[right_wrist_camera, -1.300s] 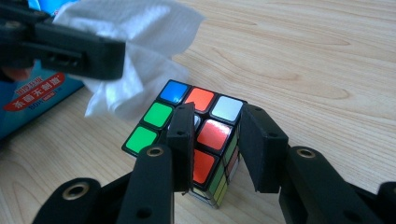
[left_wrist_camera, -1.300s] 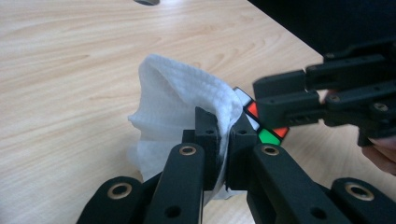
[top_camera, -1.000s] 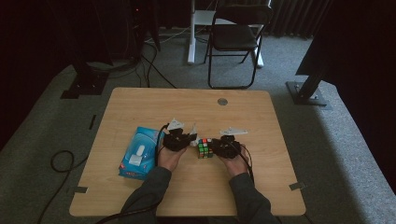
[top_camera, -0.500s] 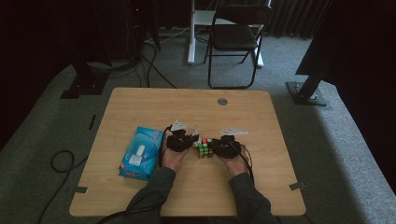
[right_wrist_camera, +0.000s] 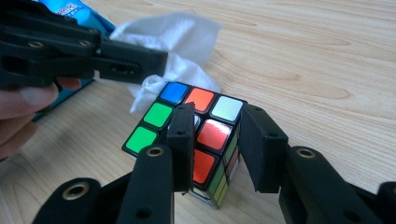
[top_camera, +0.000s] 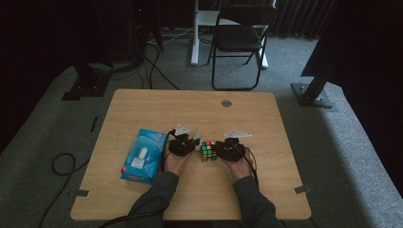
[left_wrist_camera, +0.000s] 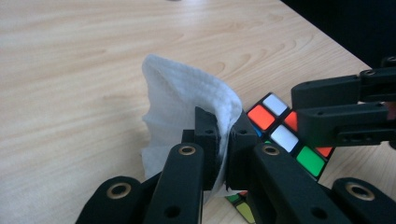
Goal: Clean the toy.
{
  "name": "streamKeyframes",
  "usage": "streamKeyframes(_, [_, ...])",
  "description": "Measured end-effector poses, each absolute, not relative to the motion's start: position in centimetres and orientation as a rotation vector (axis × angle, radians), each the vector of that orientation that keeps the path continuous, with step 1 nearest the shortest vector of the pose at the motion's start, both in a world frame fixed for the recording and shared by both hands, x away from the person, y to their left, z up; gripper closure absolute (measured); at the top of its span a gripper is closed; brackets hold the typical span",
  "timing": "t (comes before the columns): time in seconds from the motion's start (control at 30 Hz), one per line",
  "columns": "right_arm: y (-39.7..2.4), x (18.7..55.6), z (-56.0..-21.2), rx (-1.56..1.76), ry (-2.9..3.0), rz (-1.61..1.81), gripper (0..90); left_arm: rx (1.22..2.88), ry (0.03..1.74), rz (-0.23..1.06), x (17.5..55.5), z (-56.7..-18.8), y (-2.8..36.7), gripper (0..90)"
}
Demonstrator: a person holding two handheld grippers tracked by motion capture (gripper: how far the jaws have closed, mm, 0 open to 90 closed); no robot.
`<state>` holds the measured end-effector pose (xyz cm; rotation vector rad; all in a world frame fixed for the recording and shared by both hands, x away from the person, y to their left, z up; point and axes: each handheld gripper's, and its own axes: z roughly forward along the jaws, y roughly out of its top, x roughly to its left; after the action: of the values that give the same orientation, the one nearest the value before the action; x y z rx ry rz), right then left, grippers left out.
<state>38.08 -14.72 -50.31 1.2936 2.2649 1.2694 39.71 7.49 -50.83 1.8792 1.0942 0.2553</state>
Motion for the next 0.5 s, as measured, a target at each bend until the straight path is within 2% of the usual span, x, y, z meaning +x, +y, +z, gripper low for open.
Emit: streamKeyframes(0.5, [-14.74, 38.07, -50.33, 1.297, 2.264, 1.271, 66.2, 1.894, 1.11, 0.253, 39.54, -51.42, 7.2, 86.4])
